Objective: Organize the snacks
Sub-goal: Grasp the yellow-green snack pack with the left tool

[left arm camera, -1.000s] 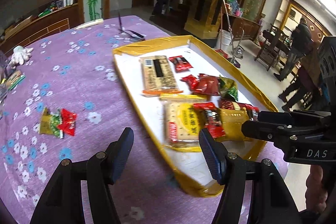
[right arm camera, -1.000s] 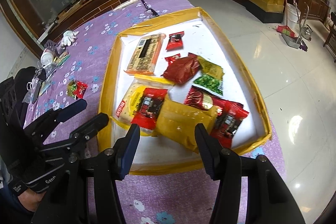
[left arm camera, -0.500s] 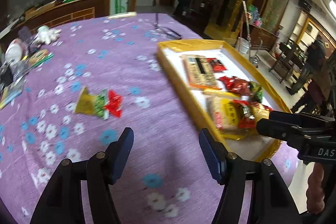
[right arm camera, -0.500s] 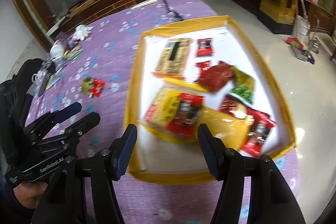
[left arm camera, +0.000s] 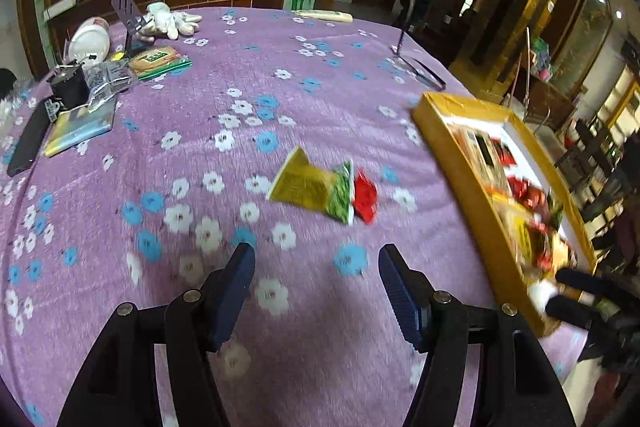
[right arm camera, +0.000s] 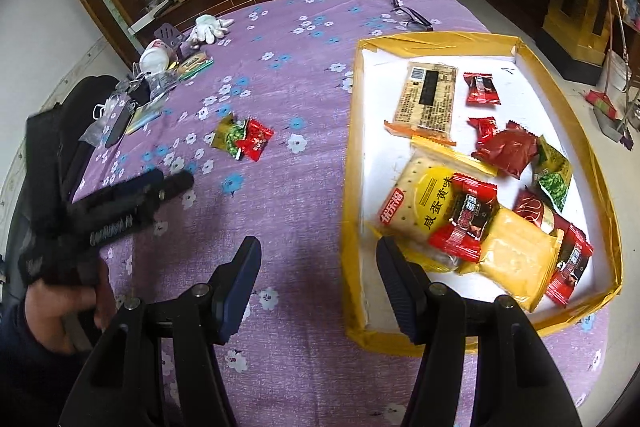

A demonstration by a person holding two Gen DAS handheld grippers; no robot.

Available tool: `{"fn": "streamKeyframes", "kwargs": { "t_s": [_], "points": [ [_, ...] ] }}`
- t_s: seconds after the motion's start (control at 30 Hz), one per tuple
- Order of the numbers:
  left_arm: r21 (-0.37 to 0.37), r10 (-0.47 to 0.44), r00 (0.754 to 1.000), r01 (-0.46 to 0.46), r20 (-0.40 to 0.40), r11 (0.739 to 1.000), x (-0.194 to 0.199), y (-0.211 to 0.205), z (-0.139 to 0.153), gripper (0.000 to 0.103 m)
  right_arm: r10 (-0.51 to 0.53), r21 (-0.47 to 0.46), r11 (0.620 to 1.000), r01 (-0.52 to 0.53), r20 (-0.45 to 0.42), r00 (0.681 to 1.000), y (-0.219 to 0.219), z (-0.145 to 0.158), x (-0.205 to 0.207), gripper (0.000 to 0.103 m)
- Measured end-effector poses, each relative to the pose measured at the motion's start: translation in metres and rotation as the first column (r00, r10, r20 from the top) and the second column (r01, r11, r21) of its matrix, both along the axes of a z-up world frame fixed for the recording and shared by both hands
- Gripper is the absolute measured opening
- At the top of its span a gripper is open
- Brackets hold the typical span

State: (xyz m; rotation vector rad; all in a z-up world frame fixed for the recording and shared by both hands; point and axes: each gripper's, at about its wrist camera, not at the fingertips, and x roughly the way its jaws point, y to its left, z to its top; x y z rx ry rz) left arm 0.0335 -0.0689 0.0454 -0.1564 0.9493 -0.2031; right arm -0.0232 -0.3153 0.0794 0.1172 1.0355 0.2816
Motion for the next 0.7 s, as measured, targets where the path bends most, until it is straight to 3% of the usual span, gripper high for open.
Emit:
{"fn": "streamKeyframes", "kwargs": {
  "t_s": [0.13,0.5,0.7],
  "points": [
    [-0.053,0.008,0.999,-0.01,-0.041,0.999,0.031,0.005,-0.004,0.067,-0.025,-0.007,1.0,0.025,-0.002,1.0,-0.008,0.001,-0.003,0.059],
    [0.063,-0.047,0.994,0.054,-0.101,0.997,0.089,-0.022,-0.037,0.067,-0.119,-0.023,0.993,0.119,-0.001,0.993,-0.042,0.005,-0.016,0.059],
    [0.091,-0.057,0.997,0.063,-0.058,0.994,0.076,-0.022,-0.04,0.062,-0.114,-0.025,0.993,0.114,0.001,0.993,-0.041,0.007,-0.016,0.059]
  ]
}}
